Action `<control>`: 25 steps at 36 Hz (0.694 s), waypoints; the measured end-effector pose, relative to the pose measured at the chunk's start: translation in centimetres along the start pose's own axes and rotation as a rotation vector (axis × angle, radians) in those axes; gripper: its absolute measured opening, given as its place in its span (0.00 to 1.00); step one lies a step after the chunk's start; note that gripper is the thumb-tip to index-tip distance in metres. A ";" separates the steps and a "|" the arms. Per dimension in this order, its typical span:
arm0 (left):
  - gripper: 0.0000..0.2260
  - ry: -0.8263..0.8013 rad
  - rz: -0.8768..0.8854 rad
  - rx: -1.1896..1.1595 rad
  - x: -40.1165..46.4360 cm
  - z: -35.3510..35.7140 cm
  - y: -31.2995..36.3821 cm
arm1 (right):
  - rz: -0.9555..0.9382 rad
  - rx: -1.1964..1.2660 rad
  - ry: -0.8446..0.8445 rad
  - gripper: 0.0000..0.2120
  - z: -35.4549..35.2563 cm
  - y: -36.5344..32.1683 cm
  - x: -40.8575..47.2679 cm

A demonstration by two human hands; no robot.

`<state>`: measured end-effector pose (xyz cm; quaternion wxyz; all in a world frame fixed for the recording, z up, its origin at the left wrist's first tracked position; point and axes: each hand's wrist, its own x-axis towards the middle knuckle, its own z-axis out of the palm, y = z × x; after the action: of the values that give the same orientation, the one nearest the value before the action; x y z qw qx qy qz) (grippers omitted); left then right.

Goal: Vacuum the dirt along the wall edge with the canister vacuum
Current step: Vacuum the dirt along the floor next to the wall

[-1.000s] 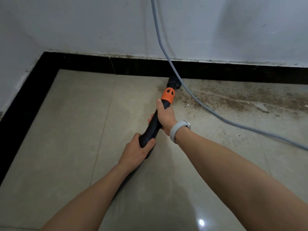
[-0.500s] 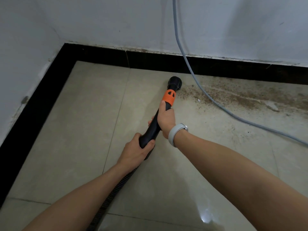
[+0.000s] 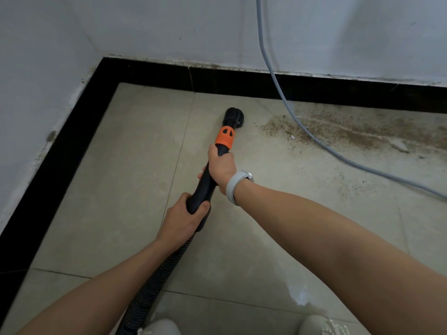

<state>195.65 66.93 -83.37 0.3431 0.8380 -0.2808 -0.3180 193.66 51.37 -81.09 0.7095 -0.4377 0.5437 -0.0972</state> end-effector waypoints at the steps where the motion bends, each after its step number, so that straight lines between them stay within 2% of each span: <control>1: 0.09 -0.012 0.002 0.000 -0.1 0.2 0.2 | 0.005 0.007 0.002 0.19 -0.3 0.1 -0.1; 13: 0.11 -0.209 0.040 0.057 -1.2 3.5 2.2 | 0.036 0.147 0.165 0.18 -6.7 1.9 -1.8; 25: 0.12 -0.323 0.078 0.156 -1.4 3.0 2.1 | 0.052 0.262 0.268 0.17 -8.0 3.7 -2.8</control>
<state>192.08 65.42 -83.00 0.2398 0.7884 -0.3885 -0.4123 184.44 51.23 -82.06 0.6837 -0.3107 0.6273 -0.2062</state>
